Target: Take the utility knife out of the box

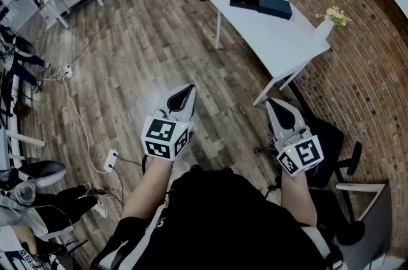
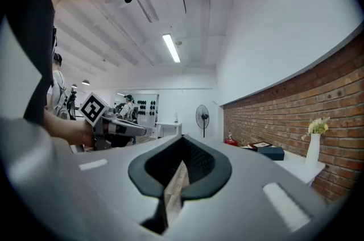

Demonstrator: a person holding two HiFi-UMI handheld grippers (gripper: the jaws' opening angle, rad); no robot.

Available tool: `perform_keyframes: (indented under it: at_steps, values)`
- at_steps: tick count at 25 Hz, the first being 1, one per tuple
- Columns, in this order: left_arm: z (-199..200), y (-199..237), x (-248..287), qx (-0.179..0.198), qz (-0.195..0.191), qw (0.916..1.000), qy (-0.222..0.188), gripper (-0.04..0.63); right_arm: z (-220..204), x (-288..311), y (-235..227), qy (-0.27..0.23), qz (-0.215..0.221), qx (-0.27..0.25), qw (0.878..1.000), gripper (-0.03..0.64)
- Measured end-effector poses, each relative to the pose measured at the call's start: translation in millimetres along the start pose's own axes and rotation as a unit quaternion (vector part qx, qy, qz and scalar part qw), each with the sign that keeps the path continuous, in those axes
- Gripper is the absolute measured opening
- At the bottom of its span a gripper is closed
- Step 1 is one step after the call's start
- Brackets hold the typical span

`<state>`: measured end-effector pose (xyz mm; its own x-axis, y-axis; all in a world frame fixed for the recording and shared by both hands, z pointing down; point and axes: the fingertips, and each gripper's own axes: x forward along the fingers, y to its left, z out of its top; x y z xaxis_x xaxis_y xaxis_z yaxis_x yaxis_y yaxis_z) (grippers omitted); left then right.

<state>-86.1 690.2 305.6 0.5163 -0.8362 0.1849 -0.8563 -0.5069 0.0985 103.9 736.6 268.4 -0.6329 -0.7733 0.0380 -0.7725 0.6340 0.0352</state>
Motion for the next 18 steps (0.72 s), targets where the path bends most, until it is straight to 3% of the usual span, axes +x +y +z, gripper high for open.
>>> perform_keyframes:
  at_steps: [13, 18]
  values:
    - [-15, 40, -36, -0.004, -0.009, 0.9999, 0.012, 0.008, -1, 30, 52, -0.004, 0.006, 0.018, 1.000, -0.001]
    - [-20, 49, -45, 0.000, -0.021, 0.9996, 0.017, 0.008, 13, 38, 83, -0.035, 0.039, 0.027, 0.998, 0.002]
